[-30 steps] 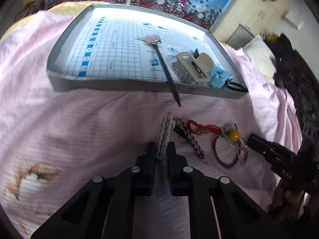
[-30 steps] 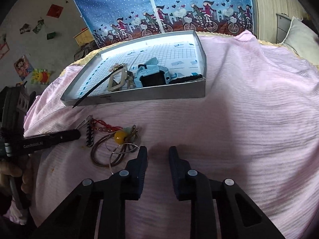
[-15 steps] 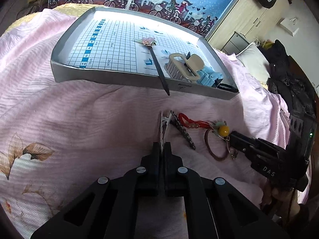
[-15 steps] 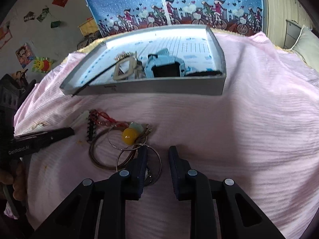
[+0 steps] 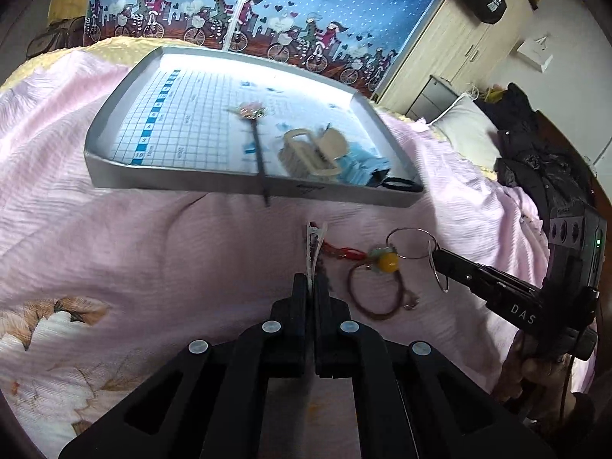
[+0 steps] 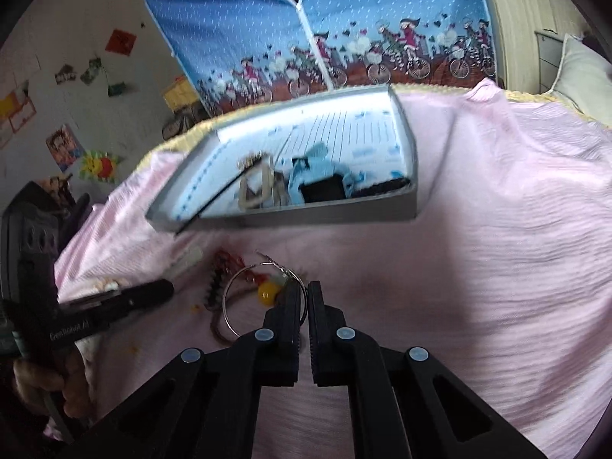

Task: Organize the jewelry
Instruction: 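Grasp the silver barrette with the left tool while the right tool reaches for the metal key rings, then carry the barrette over the tray with the left tool while the right tool carries the key ring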

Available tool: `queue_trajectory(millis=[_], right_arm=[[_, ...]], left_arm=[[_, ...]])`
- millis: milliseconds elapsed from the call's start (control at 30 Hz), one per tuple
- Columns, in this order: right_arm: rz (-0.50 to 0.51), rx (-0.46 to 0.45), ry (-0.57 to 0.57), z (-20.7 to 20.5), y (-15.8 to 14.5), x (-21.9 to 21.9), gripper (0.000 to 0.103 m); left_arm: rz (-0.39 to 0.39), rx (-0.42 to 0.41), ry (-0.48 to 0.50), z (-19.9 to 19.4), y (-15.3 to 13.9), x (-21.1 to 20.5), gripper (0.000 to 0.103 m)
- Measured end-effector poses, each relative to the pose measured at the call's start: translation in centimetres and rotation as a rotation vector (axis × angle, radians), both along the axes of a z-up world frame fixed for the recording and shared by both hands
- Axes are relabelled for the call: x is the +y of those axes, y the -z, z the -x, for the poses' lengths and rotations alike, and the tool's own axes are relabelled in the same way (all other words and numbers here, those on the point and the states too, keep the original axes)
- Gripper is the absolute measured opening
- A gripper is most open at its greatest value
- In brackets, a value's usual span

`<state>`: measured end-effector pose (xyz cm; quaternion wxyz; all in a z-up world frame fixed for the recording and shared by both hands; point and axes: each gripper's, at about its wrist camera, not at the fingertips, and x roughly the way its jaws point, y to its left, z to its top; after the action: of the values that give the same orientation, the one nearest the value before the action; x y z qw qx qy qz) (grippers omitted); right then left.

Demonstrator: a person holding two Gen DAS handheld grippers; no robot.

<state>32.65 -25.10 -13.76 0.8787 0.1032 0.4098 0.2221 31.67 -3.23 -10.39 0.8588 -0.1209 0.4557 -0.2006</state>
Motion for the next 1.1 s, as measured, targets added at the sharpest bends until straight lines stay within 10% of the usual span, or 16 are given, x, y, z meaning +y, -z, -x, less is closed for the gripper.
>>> queue_trajectory(millis=[1100], right_arm=[[-0.166, -0.288, 0.052, -2.8, -6.4, -3.4, 0.003]], left_arm=[[-0.069, -0.204, -0.044, -3.1, -4.0, -5.2, 0.001]])
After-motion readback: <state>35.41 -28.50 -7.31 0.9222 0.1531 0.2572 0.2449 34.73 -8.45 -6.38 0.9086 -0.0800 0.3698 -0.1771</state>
